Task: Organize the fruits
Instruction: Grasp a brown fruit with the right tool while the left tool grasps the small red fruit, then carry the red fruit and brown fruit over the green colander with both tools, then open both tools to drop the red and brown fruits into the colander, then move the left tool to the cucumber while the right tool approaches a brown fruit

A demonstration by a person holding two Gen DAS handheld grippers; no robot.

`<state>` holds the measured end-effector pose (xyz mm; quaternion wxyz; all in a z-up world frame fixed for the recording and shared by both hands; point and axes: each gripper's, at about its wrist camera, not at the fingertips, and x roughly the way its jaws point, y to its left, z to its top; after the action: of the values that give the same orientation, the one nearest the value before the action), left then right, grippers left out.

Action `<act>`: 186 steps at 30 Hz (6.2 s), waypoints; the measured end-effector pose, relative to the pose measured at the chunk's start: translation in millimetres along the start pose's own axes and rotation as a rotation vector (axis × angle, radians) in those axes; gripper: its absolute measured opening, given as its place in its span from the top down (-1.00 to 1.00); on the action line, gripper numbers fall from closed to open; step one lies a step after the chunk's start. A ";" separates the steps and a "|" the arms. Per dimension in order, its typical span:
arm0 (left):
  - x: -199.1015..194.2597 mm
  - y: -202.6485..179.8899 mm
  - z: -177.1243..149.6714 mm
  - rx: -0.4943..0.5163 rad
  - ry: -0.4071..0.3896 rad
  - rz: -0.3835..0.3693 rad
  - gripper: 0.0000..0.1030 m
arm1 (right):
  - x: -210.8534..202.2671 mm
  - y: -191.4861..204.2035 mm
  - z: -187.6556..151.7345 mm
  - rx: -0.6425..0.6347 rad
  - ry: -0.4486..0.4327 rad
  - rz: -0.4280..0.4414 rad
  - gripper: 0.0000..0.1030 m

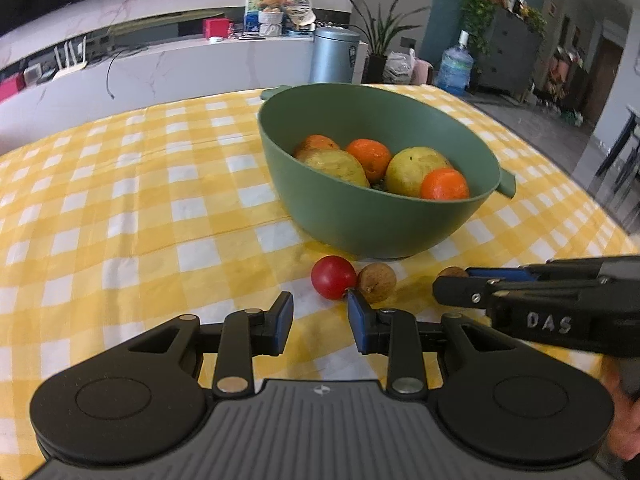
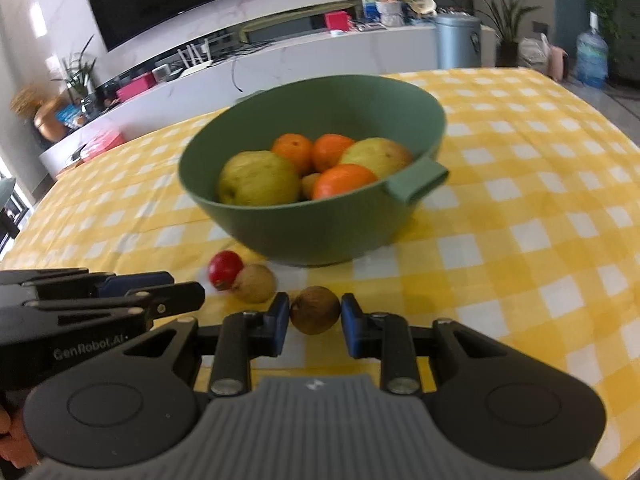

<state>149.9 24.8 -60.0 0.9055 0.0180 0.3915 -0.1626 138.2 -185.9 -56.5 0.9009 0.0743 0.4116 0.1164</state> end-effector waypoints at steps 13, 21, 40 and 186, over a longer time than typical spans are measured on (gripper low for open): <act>24.4 -7.3 7.8 0.148 0.021 -0.029 0.29 | 4.8 -6.0 1.3 0.045 0.011 0.019 0.52; 30.9 -14.5 5.6 0.242 0.002 -0.017 0.19 | 8.9 -7.3 1.1 0.050 0.014 0.030 0.52; 26.3 -22.6 10.7 0.267 0.010 -0.005 0.35 | 12.5 -9.2 4.4 0.059 -0.019 0.006 0.52; -57.7 44.8 -52.8 -0.687 0.163 0.261 -0.33 | -22.1 27.0 -11.5 -0.120 -0.079 0.051 -0.35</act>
<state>89.6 91.9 -59.5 0.8378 -0.2243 0.4882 0.0971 111.4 -165.5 -41.8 0.9159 0.0354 0.3661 0.1609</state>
